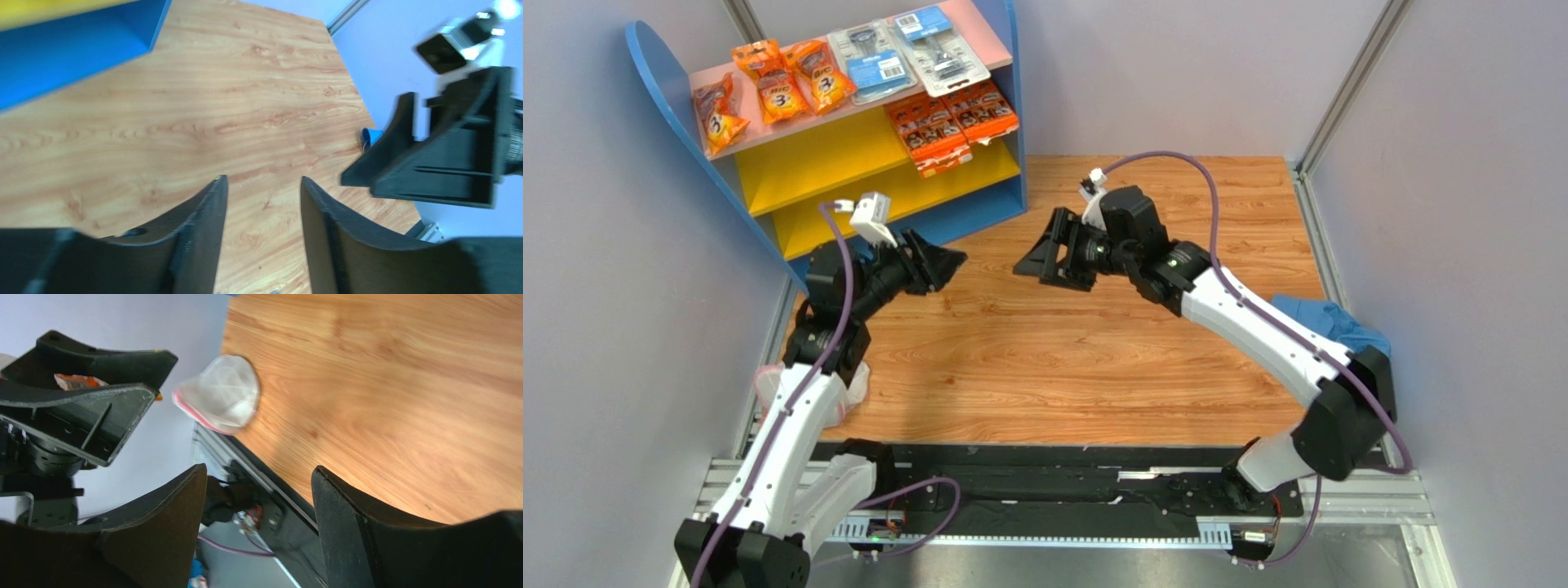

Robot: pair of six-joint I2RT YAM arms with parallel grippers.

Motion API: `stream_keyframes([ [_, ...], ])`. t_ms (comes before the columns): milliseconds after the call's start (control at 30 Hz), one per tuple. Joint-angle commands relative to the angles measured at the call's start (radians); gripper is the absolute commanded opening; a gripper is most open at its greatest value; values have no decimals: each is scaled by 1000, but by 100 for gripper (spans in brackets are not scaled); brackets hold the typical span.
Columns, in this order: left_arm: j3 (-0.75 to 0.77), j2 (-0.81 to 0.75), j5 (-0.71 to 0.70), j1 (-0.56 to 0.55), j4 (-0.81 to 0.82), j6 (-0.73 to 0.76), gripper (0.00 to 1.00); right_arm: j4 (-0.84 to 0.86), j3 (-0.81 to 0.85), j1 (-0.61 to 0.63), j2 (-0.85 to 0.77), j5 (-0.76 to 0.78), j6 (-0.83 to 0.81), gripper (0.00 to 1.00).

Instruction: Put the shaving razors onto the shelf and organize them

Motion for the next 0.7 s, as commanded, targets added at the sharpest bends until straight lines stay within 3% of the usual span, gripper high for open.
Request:
stream_keyframes([
  [0, -116, -119, -8, -9, -31, -43, 62, -195, -103, 44, -182, 284, -147, 67],
  [33, -136, -136, -9, -11, -44, -48, 70, -213, -151, 53, -202, 312, -150, 69],
  [267, -257, -260, 17, -14, -91, -65, 87, -321, -349, 76, -373, 490, -150, 81],
  [333, -269, -277, 32, -14, -96, -57, 99, -332, -381, 76, -399, 507, -142, 82],
  [667, -334, -338, 58, -14, -76, -60, 99, -370, -469, 77, -483, 564, -129, 84],
])
